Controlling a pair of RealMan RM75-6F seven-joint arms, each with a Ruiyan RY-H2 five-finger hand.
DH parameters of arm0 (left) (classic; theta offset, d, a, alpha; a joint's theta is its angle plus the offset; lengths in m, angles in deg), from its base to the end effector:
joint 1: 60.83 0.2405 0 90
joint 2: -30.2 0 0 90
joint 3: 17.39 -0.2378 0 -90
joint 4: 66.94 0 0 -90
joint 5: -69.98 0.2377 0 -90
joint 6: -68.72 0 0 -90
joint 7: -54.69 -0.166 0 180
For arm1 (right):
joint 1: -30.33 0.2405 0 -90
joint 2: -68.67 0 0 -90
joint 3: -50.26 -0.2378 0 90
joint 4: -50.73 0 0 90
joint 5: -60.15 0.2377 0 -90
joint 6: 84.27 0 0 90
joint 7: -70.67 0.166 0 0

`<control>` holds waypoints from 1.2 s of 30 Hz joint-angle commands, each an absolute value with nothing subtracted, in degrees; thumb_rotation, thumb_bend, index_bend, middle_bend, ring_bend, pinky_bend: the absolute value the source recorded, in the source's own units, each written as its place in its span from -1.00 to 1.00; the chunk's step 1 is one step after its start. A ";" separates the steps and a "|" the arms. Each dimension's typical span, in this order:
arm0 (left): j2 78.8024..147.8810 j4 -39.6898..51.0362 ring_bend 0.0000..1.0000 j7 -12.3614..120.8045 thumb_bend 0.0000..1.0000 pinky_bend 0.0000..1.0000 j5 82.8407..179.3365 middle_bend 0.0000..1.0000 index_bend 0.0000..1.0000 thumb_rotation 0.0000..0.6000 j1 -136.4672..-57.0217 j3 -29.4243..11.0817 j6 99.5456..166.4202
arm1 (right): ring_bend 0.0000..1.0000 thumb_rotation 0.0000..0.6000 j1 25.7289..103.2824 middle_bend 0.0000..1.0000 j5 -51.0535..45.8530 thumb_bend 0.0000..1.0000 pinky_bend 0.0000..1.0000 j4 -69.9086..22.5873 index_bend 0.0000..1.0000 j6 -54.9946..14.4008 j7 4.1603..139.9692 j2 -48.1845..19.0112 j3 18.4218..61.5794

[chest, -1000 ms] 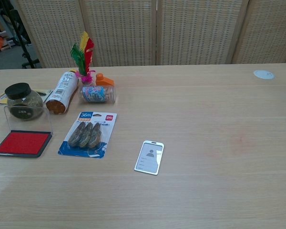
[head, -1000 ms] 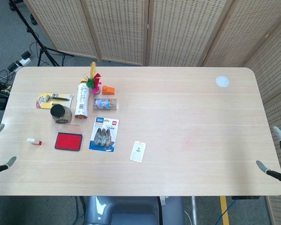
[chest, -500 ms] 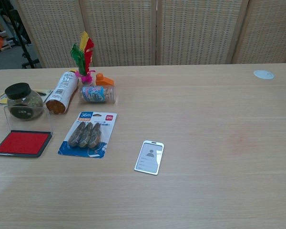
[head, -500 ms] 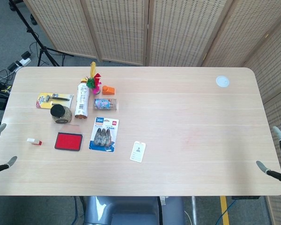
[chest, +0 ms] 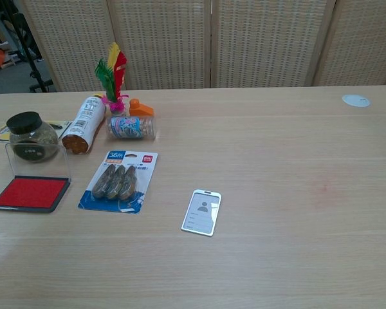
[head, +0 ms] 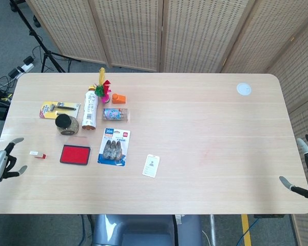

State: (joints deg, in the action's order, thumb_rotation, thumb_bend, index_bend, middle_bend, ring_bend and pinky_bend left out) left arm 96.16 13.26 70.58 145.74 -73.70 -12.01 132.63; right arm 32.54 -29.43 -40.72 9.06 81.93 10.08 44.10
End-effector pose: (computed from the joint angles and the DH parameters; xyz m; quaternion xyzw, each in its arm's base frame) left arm -0.3659 0.2600 0.1133 -0.5634 -0.5154 -0.3397 0.5491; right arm -0.3004 -0.2010 0.1838 0.5537 -0.3476 0.4748 0.5892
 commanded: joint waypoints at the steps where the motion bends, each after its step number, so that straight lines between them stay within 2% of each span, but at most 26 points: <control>1: 98.50 8.18 0.98 75.90 -0.50 0.79 145.86 1.00 -0.36 1.00 -76.10 -12.31 128.22 | -1.00 1.00 32.58 -1.00 -29.56 -1.00 -1.00 -40.77 -1.00 8.97 81.93 10.07 44.18; 12: 102.43 1.23 0.98 77.93 -0.53 0.79 147.83 1.00 -0.06 1.00 -78.90 -12.95 125.38 | -1.00 1.00 32.68 -1.00 -29.54 -1.00 -1.00 -40.76 -1.00 8.74 81.68 9.87 44.22; 19: 103.07 0.31 0.98 74.15 -0.54 0.79 146.84 1.00 -0.06 1.00 -80.46 -12.99 123.24 | -1.00 1.00 32.69 -1.00 -29.36 -1.00 -1.00 -40.88 -1.00 8.66 81.77 9.89 44.17; 36: 105.25 -3.79 0.98 59.59 -0.44 0.79 136.59 1.00 -0.04 1.00 -83.31 -11.53 116.27 | -1.00 1.00 32.47 -1.00 -28.91 -1.00 -1.00 -40.65 -1.00 8.83 83.66 10.39 43.94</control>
